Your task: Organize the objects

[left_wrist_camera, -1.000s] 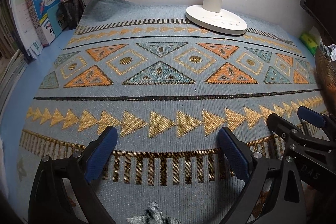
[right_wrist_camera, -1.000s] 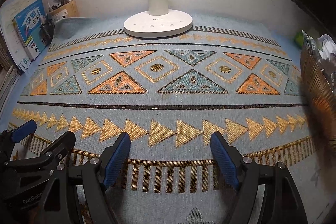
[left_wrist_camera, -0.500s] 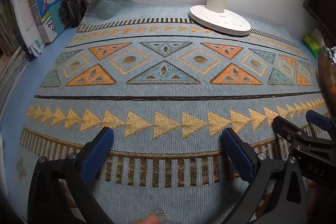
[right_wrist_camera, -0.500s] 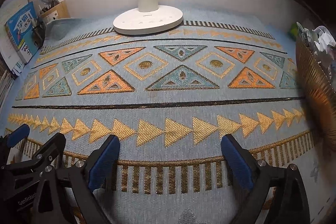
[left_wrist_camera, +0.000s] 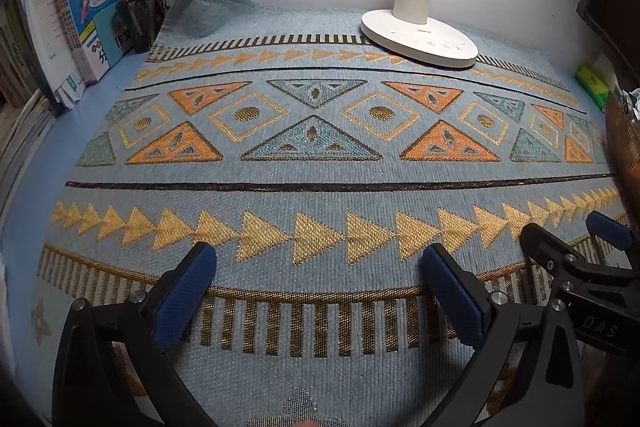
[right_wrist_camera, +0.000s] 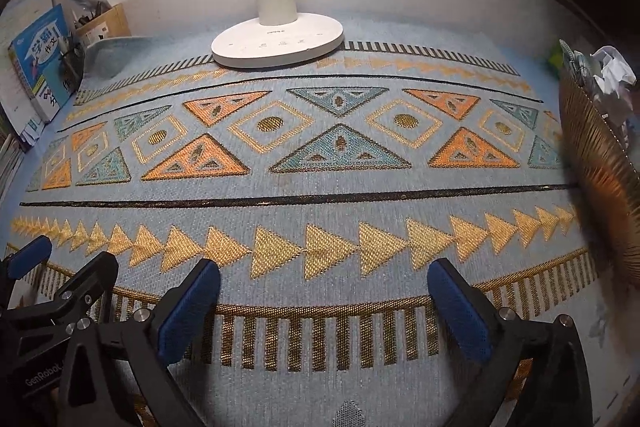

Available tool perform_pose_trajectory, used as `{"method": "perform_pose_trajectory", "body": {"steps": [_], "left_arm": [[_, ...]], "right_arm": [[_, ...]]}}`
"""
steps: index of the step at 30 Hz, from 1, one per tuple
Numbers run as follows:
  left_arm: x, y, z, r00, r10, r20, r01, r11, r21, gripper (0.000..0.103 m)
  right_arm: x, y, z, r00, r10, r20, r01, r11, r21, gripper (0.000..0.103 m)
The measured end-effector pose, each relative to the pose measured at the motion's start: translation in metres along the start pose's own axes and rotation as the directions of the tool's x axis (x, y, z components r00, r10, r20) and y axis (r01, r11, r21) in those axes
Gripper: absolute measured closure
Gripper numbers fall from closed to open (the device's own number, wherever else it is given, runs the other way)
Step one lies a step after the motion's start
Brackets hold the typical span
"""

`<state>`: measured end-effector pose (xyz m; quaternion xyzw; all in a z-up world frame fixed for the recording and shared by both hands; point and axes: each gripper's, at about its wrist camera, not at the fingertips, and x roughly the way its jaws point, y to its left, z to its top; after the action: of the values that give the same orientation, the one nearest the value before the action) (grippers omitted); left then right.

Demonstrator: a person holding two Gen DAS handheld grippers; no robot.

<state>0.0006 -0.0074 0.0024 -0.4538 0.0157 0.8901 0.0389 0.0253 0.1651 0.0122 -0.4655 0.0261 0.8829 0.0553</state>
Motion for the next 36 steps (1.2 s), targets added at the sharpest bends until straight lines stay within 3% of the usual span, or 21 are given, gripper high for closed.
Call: {"method": "perform_pose_trajectory", "body": {"steps": [36], "left_arm": [[0.0007, -0.0005, -0.0004, 1.0, 0.001, 0.001, -0.001, 1.0, 0.0, 0.0]], "right_arm": [[-0.0023, 0.0018, -0.0002, 1.0, 0.002, 0.008, -0.002, 1.0, 0.0, 0.0]]}}
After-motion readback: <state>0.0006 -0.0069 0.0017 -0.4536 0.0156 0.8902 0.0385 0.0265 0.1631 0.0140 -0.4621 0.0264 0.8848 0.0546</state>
